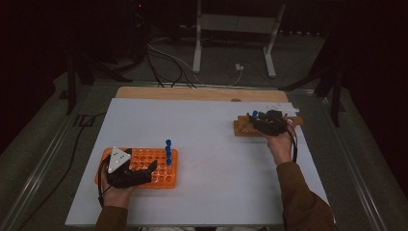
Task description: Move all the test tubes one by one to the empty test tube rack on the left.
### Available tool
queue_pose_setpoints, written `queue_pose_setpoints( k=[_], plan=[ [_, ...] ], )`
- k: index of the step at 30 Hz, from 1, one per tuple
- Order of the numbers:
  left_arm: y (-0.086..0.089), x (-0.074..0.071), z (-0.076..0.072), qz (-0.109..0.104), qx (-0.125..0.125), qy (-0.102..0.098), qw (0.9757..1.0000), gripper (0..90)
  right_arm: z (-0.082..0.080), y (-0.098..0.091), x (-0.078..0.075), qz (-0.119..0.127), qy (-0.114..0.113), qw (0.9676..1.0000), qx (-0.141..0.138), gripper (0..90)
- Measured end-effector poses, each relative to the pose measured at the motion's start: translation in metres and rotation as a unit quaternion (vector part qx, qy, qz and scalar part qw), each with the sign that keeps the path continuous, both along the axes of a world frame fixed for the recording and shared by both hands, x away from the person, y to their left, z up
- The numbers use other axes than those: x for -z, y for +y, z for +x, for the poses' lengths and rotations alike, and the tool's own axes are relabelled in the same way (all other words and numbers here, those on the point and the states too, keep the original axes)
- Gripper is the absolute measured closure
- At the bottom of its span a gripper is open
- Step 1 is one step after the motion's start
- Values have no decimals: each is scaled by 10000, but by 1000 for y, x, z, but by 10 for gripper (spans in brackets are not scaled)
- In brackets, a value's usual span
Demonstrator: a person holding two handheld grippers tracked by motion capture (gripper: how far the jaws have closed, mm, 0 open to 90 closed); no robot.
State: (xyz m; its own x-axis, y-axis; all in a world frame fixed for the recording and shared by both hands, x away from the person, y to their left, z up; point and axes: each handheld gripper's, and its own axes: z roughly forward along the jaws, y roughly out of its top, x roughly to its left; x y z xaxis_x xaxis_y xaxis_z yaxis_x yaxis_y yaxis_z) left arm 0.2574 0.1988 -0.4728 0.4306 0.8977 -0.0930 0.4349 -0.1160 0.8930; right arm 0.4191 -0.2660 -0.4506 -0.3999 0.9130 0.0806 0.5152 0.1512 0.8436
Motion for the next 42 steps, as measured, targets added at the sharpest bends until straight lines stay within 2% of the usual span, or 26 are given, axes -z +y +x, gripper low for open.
queue_pose_setpoints(
  k=[3,11,17,23,33,42],
  plan=[
    [0,0,0,1,0,3,10000,3,2,4,2,-6,6,10000,-37,585],
    [0,1,0,27,-11,39,10000,4,5,12,9,-112,44,9999,85,757],
    [-1,1,0,24,13,45,10000,4,5,13,9,-204,1,9998,78,765],
    [-1,1,0,20,17,49,10000,4,2,11,3,-213,-138,9996,95,767],
    [-1,1,0,-1,26,45,10000,4,-9,8,-21,-154,-540,9984,5,767],
    [-1,1,0,-29,32,40,10000,4,-19,7,-42,-159,-799,9966,-80,768]
  ],
)
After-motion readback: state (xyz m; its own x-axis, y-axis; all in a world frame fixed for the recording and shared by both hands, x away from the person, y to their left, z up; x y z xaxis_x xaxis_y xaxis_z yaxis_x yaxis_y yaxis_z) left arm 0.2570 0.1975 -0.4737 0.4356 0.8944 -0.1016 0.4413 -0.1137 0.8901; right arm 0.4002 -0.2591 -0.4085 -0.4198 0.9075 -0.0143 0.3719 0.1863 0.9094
